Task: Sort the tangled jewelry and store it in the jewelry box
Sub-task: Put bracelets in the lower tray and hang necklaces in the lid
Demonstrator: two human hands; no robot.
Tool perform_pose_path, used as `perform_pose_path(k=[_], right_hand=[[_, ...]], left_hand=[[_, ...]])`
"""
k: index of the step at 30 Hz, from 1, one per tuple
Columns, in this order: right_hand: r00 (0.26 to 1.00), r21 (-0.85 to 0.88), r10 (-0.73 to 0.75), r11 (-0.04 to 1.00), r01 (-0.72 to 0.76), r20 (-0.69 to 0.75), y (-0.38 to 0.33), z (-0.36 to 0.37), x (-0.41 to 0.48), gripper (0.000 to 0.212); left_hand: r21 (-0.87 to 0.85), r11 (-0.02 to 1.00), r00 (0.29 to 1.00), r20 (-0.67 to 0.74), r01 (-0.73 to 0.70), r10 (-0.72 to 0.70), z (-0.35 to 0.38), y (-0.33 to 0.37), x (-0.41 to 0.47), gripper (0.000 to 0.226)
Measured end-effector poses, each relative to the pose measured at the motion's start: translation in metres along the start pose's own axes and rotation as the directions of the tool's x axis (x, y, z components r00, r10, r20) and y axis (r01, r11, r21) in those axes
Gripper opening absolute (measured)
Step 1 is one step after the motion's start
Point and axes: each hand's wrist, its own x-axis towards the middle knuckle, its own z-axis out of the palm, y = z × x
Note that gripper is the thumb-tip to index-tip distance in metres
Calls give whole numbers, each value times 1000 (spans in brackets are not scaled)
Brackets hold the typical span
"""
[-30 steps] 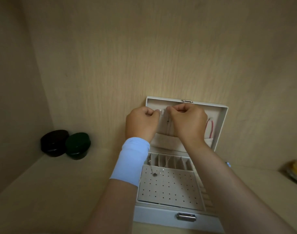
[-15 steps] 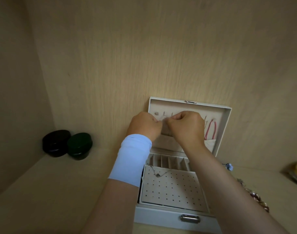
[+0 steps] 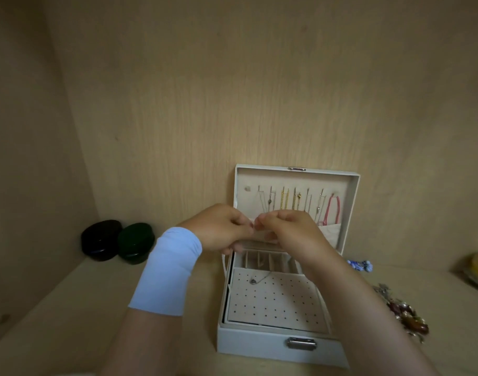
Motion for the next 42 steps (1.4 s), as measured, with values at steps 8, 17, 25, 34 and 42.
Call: perform_pose_path(k=[8, 17, 25, 34, 42], right_hand=[[960, -139, -280, 950, 280, 19, 0, -17, 2, 15], [972, -255, -35, 962, 95, 231, 8, -26, 3, 12], [981, -270, -97, 952, 141, 169, 19, -22, 6, 21], [947, -251, -319, 920, 300, -39, -3, -25, 24, 14], [942, -340, -333, 892, 298, -49, -24, -31, 50, 15]], left_hand=[[-309, 949, 997, 22, -59, 69, 25, 7, 7, 17], [-107, 992, 989, -143, -65, 50, 17, 8, 9, 11], [42, 991, 945, -297, -131, 137, 20, 5, 11, 10], [475, 877, 895, -359, -69, 265, 29, -2, 14, 31], [645, 764, 932, -280, 4, 231, 37, -6, 21, 33]])
